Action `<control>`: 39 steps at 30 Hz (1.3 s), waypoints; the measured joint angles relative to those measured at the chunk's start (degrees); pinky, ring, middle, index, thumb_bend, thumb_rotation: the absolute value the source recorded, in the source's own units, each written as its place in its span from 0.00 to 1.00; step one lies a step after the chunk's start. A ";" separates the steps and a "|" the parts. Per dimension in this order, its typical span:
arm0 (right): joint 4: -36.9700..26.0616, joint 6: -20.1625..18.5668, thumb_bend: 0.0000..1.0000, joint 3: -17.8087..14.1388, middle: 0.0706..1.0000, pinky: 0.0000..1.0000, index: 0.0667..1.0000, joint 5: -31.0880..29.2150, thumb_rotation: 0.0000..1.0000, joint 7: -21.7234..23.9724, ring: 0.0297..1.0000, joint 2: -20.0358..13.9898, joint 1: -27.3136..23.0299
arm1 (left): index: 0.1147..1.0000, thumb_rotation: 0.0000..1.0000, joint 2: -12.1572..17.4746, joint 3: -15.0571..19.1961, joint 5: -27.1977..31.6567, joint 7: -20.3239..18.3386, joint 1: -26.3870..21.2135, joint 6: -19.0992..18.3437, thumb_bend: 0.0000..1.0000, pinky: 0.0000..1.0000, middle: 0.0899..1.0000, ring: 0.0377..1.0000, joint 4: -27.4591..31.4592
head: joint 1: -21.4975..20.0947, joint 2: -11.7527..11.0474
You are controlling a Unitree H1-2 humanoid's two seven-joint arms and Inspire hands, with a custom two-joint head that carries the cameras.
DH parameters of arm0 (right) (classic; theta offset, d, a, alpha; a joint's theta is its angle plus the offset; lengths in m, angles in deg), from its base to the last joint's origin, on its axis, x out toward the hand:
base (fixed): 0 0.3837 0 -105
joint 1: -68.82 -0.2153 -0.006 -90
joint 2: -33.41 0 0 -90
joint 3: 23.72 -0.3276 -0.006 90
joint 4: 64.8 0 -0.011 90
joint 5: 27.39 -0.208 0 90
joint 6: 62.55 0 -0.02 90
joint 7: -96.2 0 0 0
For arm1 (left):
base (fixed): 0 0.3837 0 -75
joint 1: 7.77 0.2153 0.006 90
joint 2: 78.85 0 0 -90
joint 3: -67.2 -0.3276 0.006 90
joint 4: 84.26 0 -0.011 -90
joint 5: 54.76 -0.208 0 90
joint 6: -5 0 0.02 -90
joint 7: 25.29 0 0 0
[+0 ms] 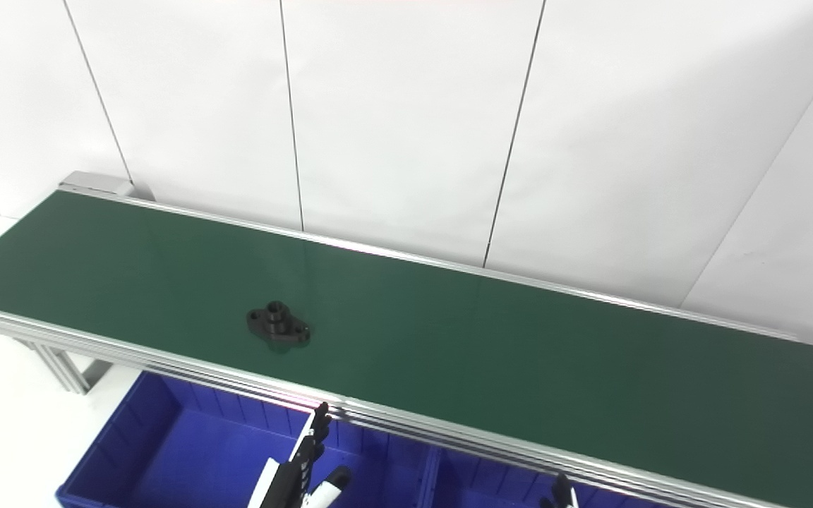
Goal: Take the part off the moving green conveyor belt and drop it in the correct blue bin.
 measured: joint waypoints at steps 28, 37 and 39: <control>-18.21 -12.77 0.90 4.16 0.94 1.00 0.94 44.89 0.79 -11.93 0.95 -0.57 -11.10 | 1.00 0.87 0.39 -0.33 0.59 -2.71 -0.02 -0.20 0.71 1.00 1.00 1.00 0.32 | -6.15 2.81; -16.62 -23.83 0.95 8.74 0.92 1.00 0.93 52.18 0.75 -6.83 0.93 -2.14 -21.45 | 1.00 0.86 0.38 -0.37 1.04 -2.72 0.01 -0.16 0.72 1.00 1.00 1.00 0.55 | -5.63 3.43; -14.04 -26.05 0.96 11.07 0.90 0.98 0.92 55.68 0.73 -5.77 0.92 -3.29 -23.86 | 1.00 0.86 0.38 -0.41 1.15 -2.75 0.00 -0.17 0.71 1.00 1.00 1.00 0.90 | -5.63 3.43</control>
